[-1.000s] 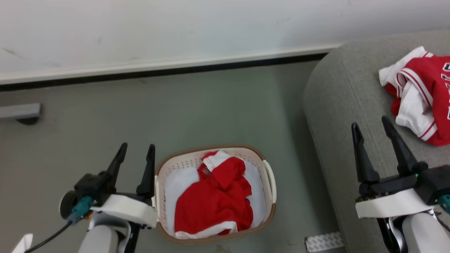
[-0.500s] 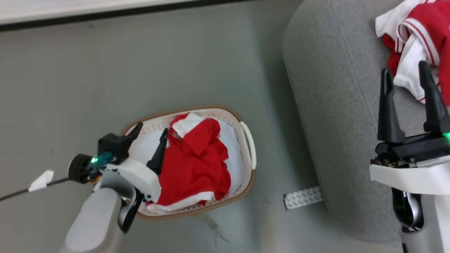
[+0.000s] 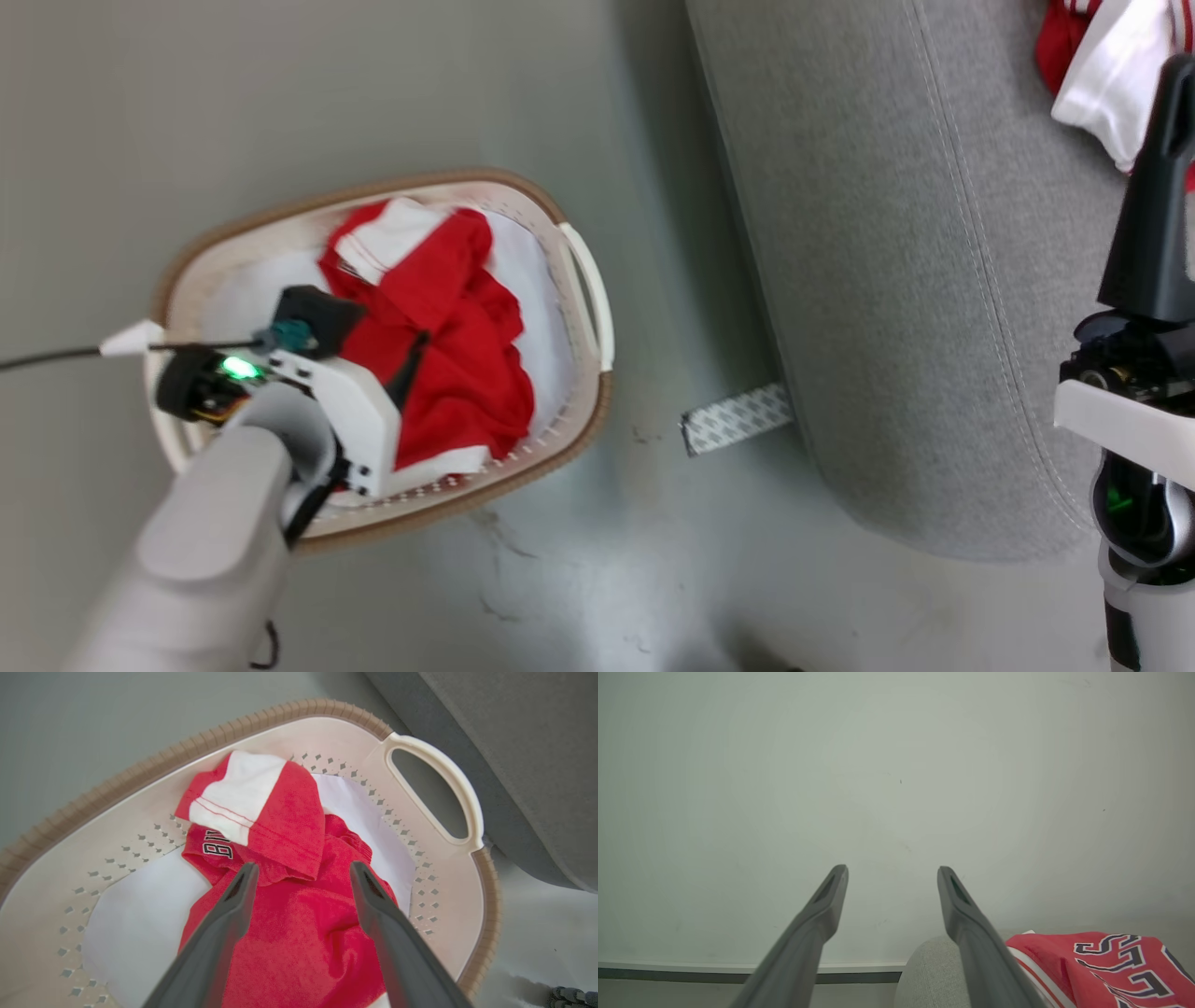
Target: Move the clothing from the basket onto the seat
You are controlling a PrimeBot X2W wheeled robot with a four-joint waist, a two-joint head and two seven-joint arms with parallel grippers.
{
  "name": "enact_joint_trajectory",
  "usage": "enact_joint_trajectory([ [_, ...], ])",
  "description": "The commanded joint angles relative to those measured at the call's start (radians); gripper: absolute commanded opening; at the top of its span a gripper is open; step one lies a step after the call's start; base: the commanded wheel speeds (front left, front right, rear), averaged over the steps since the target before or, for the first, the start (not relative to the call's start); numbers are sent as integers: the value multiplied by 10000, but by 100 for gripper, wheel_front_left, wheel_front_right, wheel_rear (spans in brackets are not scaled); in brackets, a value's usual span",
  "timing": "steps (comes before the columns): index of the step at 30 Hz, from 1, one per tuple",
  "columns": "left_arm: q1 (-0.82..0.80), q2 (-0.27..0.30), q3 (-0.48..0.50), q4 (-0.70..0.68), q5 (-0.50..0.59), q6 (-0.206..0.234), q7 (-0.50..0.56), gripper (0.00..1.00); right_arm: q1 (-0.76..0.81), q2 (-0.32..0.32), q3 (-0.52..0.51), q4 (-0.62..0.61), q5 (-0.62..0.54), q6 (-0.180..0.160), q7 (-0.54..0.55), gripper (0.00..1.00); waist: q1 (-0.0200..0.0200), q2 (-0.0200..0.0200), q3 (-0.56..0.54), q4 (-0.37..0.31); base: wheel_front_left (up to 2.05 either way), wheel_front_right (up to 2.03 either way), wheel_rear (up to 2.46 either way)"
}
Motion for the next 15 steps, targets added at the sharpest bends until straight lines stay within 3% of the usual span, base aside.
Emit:
enact_joint_trajectory([
  [1, -301, 285, -123, 281, -290, 19, 168, 100, -201, 42, -21, -214, 205, -26, 10, 100, -3, 0, 653, -542, 0, 0, 0],
  [9, -1280, 868, -590, 1409, -197, 19, 785, 100, -264, 44, 177, -759, 392, -26, 10, 100, -3, 0, 1455, -1153, 0, 0, 0],
  [15, -1871, 722, -1037, 2249, -268, 19, 1141, 100, -100, 43, 186, -841, 297, -26, 10, 100, -3, 0, 1788, -1125, 0, 0, 0],
])
